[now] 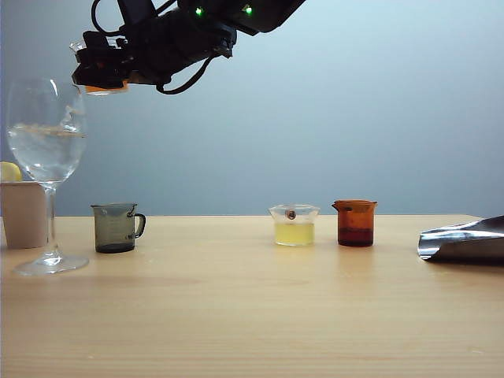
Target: Pick up the second measuring cup from the left, pour the orange juice inside into the goblet, and finally put the measuring cup back in its original place.
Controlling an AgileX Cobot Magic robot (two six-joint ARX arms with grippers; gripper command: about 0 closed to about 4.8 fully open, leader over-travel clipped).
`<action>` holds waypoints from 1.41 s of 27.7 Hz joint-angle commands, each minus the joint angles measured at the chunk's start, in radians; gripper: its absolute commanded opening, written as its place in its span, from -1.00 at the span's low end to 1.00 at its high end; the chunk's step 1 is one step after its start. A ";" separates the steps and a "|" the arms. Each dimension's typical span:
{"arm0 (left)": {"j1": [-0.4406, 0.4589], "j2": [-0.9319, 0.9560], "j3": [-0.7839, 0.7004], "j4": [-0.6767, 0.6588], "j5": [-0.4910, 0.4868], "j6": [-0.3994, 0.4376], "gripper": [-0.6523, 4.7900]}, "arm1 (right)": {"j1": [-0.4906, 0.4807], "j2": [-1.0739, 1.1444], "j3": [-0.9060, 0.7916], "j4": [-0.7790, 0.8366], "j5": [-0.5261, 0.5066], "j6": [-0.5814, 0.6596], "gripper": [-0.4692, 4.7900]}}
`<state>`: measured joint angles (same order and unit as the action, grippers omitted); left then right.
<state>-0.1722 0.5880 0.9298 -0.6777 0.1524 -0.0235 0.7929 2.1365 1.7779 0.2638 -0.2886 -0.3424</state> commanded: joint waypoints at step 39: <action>0.001 -0.002 0.005 0.006 -0.003 -0.003 -0.78 | 0.052 -0.023 0.010 0.032 0.002 -0.242 -0.84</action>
<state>-0.1722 0.5884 0.9298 -0.6777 0.1524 -0.0238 0.8402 2.1265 1.7775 0.2638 -0.2874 -0.5709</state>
